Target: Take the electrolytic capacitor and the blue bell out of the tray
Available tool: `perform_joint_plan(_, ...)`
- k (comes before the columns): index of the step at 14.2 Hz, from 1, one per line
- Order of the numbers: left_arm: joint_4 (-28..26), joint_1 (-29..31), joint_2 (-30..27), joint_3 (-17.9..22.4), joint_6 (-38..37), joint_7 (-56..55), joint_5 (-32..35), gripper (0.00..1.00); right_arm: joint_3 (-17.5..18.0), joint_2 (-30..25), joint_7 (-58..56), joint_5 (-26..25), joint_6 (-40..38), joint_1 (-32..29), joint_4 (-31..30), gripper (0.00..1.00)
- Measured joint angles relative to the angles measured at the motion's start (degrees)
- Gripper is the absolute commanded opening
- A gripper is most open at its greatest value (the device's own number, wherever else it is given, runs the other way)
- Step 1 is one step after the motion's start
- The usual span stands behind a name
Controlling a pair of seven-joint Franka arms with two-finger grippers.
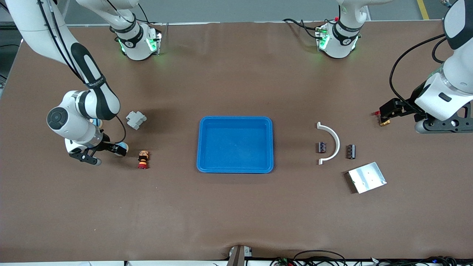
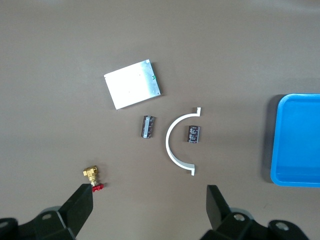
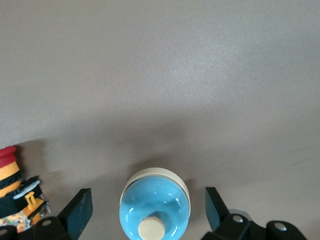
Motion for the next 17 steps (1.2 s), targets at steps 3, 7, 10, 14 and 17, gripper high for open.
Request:
perform_joint_plan(3,0.0,0.11,0.0,0.44,0.01,0.0,0.0,1.0,-0.08,-1.65,-0.13,0.0,-7.87,-0.01,3.52,1.0)
perform_joint_plan(7,0.0,0.44,0.0,0.72,0.04,0.0,0.0,1.0,-0.28,-4.34,-0.57,-0.32,-22.05,-0.05,12.3,1.0)
perform_joint_plan(10,0.01,2.05,0.0,0.79,0.08,0.22,0.0,1.0,-0.3,-6.42,-2.85,-3.1,-23.01,-0.06,13.79,1.0)
perform_joint_plan(14,-0.04,2.71,0.06,0.81,0.33,0.67,0.0,1.0,-0.48,-8.32,-7.36,-4.4,-33.89,-1.13,21.17,1.0)
perform_joint_plan(17,-0.56,4.74,0.38,0.87,1.4,2.68,0.0,1.0,-0.51,-8.8,-10.17,-4.42,-41.81,-2.69,29.14,1.0)
